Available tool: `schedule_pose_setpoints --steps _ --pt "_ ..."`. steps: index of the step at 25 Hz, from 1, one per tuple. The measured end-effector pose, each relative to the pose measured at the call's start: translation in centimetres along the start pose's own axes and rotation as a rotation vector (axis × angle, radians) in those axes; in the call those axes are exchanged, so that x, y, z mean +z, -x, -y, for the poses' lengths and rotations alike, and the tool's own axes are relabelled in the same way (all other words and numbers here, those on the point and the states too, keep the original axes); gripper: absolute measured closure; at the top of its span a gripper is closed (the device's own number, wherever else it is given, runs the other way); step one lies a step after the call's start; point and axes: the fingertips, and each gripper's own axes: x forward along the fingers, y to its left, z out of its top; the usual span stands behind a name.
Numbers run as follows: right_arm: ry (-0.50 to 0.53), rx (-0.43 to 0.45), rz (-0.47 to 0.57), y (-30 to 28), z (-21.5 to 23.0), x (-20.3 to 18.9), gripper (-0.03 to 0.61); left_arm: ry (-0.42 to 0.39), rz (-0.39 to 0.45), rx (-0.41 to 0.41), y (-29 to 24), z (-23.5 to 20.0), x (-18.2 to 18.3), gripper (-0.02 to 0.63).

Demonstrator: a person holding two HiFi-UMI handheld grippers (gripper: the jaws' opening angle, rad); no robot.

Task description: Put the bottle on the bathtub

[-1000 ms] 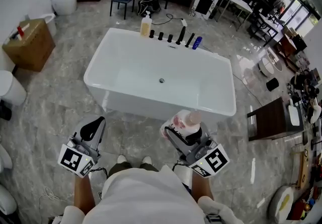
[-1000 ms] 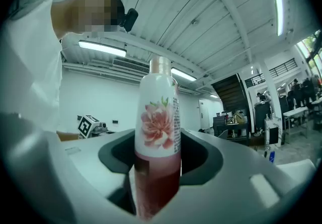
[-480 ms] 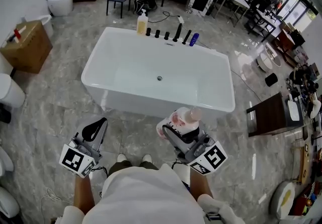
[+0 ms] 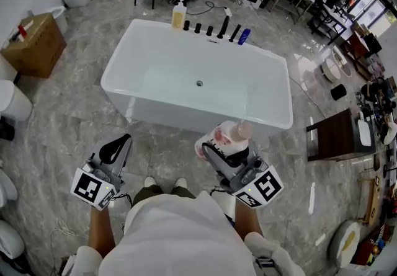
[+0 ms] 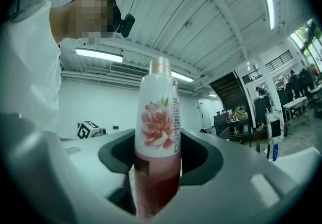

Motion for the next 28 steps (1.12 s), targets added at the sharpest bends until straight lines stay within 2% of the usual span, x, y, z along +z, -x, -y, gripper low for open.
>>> schedule_pose_setpoints --steps 10,16,22,28 --pt "-0.013 0.037 0.0 0.8 1.7 -0.3 0.339 -0.01 -0.006 0.026 -1.6 0.7 0.0 0.609" --pt "-0.042 0.054 -0.006 1.2 4.9 -1.3 0.339 -0.02 -0.031 0.039 -4.3 1.0 -0.5 0.609" --pt "-0.033 0.068 -0.007 1.2 7.7 -1.3 0.339 -0.022 -0.003 0.073 -6.7 0.8 0.3 0.609" --pt "-0.046 0.084 -0.011 -0.9 10.7 -1.8 0.339 0.001 -0.011 0.1 -9.1 -1.4 -0.2 0.609"
